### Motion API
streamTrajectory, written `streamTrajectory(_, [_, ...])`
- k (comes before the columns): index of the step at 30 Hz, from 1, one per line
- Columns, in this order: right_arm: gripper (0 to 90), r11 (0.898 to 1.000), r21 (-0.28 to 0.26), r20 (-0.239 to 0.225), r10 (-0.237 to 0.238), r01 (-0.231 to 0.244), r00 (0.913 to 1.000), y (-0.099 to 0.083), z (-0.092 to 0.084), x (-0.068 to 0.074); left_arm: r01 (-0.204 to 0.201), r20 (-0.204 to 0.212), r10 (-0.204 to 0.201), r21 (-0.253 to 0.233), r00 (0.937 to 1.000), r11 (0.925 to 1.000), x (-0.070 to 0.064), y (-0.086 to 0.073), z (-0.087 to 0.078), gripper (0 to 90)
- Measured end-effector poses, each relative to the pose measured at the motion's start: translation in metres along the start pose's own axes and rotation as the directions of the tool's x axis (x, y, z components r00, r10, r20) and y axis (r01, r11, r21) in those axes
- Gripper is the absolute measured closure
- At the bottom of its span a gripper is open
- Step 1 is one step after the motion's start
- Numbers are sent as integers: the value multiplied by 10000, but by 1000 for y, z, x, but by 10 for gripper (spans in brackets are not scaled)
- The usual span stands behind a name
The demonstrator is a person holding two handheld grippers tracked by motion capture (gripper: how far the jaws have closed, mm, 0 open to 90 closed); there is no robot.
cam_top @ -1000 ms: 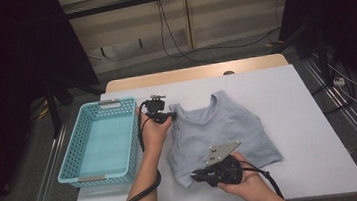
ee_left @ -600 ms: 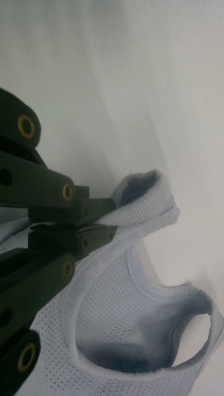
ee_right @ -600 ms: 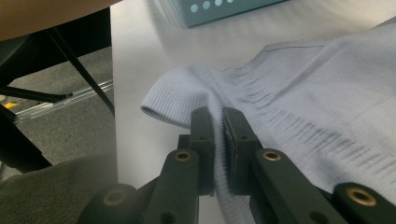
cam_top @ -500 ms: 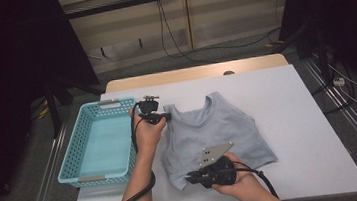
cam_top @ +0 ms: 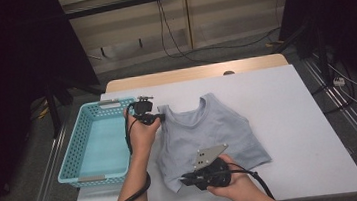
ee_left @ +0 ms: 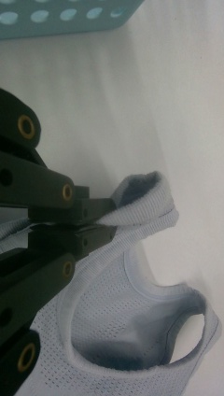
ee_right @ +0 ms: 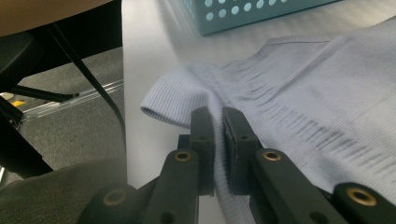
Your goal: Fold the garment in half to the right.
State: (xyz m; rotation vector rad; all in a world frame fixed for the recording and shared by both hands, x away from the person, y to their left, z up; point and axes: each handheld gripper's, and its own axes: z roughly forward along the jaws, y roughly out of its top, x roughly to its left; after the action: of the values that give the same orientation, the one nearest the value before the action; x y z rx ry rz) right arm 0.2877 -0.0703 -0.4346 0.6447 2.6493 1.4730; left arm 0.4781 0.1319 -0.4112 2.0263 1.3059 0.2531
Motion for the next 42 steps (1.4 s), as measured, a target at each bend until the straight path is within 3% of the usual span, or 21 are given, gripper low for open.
streamTrajectory(15, [843,10000,-67,-49,46,-46,10000,1,1,2,69,61,-70,52,10000,10000,3,1,-7,878])
streamTrajectory(42, [843,9999,-148,-244,39,-43,9997,5,9,6,331,-256,-327,138,9991,9994,19,-5,-20,878])
